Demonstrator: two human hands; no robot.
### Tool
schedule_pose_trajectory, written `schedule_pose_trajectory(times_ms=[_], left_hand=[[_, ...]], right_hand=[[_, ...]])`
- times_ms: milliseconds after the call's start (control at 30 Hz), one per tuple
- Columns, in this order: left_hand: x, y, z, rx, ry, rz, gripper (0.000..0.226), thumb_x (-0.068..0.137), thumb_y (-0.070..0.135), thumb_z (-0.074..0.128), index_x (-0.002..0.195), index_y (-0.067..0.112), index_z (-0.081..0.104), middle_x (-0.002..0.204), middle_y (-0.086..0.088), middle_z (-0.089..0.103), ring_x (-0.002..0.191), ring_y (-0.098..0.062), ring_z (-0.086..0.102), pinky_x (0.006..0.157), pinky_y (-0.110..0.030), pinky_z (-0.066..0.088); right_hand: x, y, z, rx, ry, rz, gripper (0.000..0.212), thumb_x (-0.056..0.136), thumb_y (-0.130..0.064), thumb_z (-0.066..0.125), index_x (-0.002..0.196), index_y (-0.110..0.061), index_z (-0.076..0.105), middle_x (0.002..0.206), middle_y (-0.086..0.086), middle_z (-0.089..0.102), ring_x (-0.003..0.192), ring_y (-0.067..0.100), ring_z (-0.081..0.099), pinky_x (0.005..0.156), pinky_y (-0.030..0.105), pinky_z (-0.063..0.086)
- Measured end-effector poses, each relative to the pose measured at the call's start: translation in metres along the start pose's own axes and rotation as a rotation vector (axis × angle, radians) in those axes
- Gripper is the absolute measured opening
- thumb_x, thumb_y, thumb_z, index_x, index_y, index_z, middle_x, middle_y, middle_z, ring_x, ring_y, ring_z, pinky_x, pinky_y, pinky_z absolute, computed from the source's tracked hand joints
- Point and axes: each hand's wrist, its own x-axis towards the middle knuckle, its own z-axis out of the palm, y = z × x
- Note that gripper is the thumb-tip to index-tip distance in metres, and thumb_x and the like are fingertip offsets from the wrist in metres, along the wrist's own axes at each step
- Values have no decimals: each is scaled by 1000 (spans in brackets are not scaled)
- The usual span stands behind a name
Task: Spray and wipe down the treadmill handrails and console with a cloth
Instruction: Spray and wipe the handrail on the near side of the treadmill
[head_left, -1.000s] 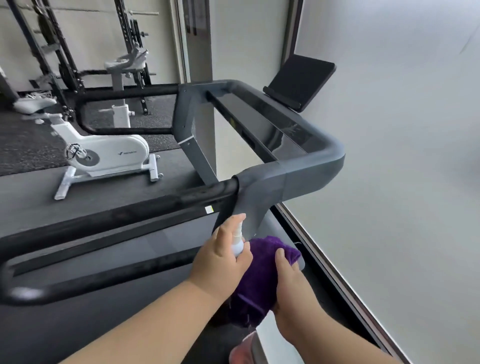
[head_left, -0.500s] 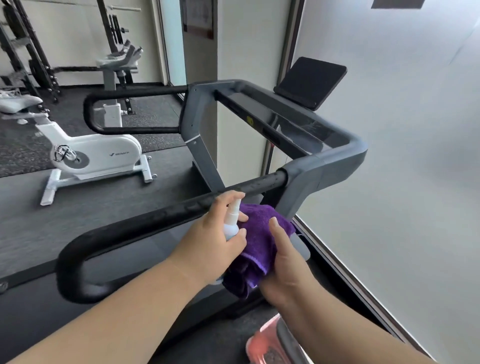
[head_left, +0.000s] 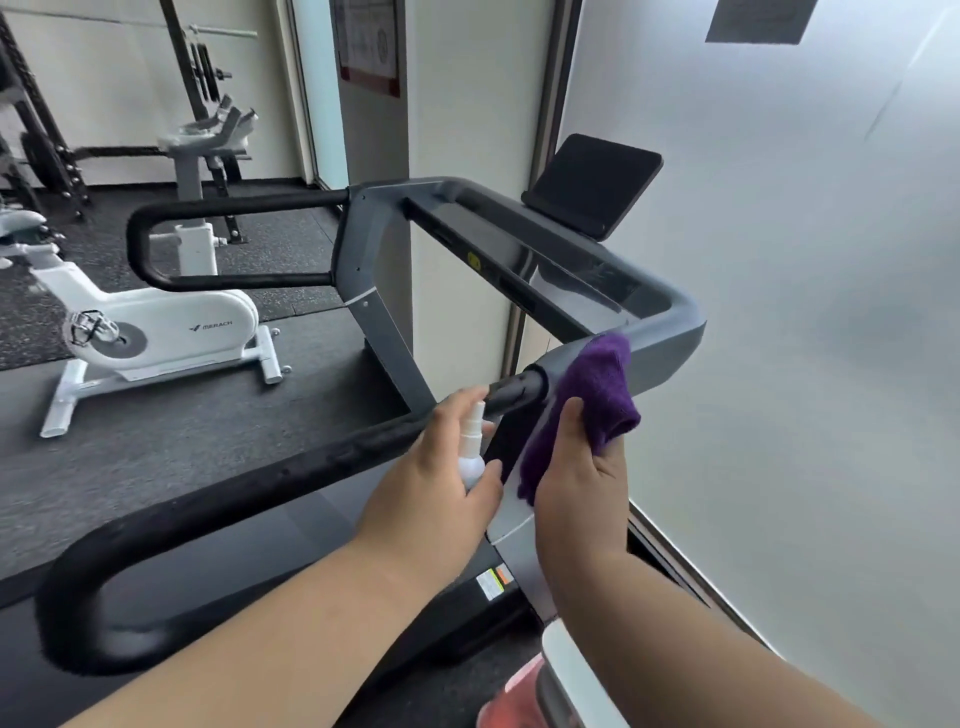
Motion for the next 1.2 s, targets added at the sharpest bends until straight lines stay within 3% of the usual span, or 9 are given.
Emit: schedule_pose_trajectory(times_ms=[67,167,267,333,500,733,867,1000,1200], left_hand=[[5,0,4,20,58,-22,66,86,30,65,131,53,23,124,14,58,99,-12,59,82,-36,53],[13,0,10,48,147,-78,65,84,29,65,129,54,26,117,18,60,92,-8,60,76,-34,52],[18,0,17,71,231,-125,64,84,26,66,127,54,27,115,21,58,93,0,57,72,-10,41],[17,-1,20,92,286,-157,65,84,26,66,129,55,28,121,19,56,98,2,54,74,-1,37],[9,0,28,86,417,-218,68,86,23,66,130,58,29,132,13,53,118,-3,50,95,-19,39],[0,19,30,130,535,-202,74,83,21,67,125,68,27,125,8,58,106,1,57,87,-13,43],[0,20,26,141,599,-211,67,84,17,67,128,54,33,115,9,60,102,5,56,83,1,35],[-10,15,22,157,615,-268,67,85,20,67,127,57,31,124,8,57,108,7,52,84,2,32],[-27,13,18,217,636,-299,70,85,11,68,123,59,33,124,6,58,106,17,49,85,5,30]], right_hand=[[27,-1,-5,-147,-64,-253,48,89,-65,57,134,-51,50,139,-9,55,128,9,49,117,44,34],[80,7,-8,-547,-297,-582,58,97,-34,58,140,-64,35,163,-6,25,151,12,15,122,39,9],[102,22,-2,-1159,-585,-647,57,100,-51,47,150,-56,21,166,-7,15,154,19,-4,119,48,-13],[101,36,-1,-1254,-655,-702,58,97,-58,42,151,-53,21,165,-3,16,153,25,-6,116,55,-17],[91,49,16,-1216,-760,-896,62,89,-59,27,150,-47,28,158,8,32,151,34,11,115,59,-11],[113,25,17,-1108,-995,-925,76,82,-80,19,147,-46,39,154,-5,39,145,21,24,116,55,8],[137,20,19,-1048,-804,-769,71,82,-83,19,128,-45,59,149,-6,43,144,19,27,116,50,12],[122,32,31,-1234,-773,-818,84,79,-89,18,147,-43,34,160,2,29,150,38,13,116,65,-1],[90,45,51,-1246,-866,-1044,83,79,-84,39,148,-37,39,141,4,54,134,42,41,106,62,30]])
